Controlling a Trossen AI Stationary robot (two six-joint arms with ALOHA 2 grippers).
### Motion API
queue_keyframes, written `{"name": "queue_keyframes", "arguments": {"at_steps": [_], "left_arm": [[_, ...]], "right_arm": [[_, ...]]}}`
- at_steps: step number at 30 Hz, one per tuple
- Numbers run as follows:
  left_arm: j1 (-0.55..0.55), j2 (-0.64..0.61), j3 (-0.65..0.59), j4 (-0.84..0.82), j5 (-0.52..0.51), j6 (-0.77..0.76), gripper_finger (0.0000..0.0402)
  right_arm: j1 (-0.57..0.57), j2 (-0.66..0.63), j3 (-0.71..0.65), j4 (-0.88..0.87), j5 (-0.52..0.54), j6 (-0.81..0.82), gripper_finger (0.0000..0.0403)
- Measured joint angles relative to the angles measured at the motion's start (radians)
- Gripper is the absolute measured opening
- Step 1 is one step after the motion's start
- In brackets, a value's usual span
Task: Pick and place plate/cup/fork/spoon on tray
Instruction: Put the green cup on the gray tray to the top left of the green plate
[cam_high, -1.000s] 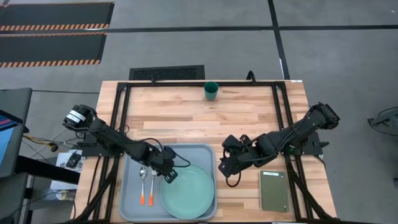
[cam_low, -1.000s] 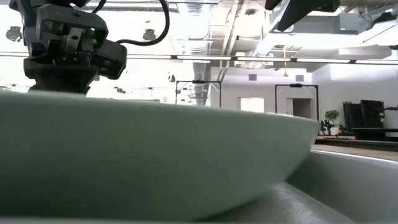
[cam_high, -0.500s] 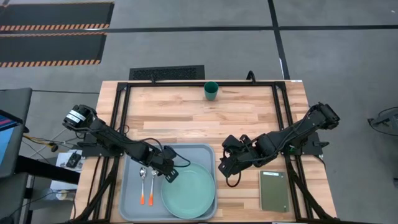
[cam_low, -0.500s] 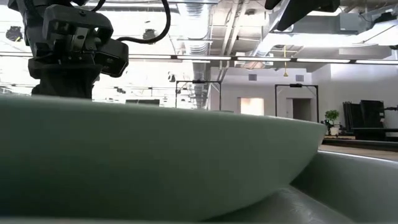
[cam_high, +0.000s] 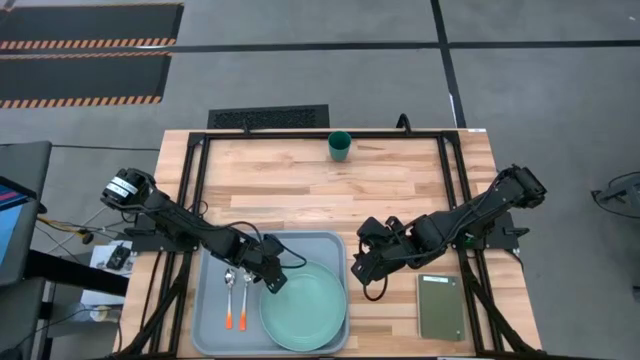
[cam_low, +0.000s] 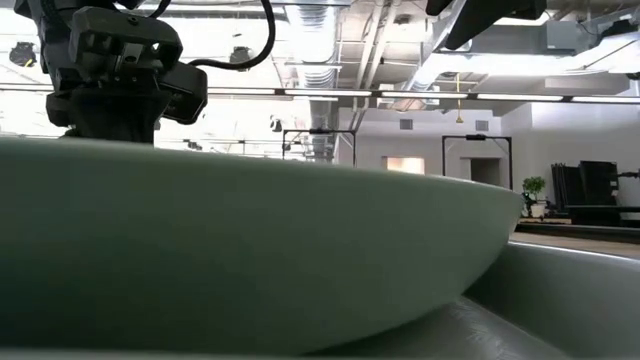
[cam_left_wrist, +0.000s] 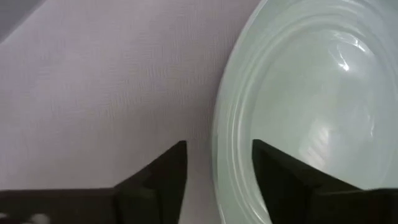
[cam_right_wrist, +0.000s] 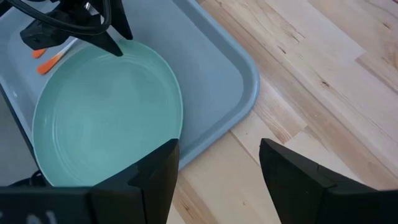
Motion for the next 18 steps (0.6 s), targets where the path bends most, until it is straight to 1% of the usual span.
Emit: {"name": "queue_keyframes", "arguments": {"at_steps": [3, 7, 13, 18], "left_arm": [[0.0, 0.0, 0.0, 0.0, 0.012, -0.001, 0.0192], [0.012, 0.0, 0.0, 0.0, 0.043, -0.004, 0.0211], [0.044, -0.046, 0.0, -0.004, 0.064, 0.017, 0.0218], [0.078, -0.124, 0.0, -0.008, 0.051, 0.019, 0.0218]], "right_arm": [[0.0, 0.0, 0.0, 0.0, 0.0, -0.001, 0.0249], [0.0, 0.0, 0.0, 0.0, 0.0, -0.002, 0.0249], [0.0, 0.0, 0.0, 0.001, -0.001, -0.002, 0.0249], [0.0, 0.0, 0.0, 0.002, -0.003, -0.002, 0.0249]]}}
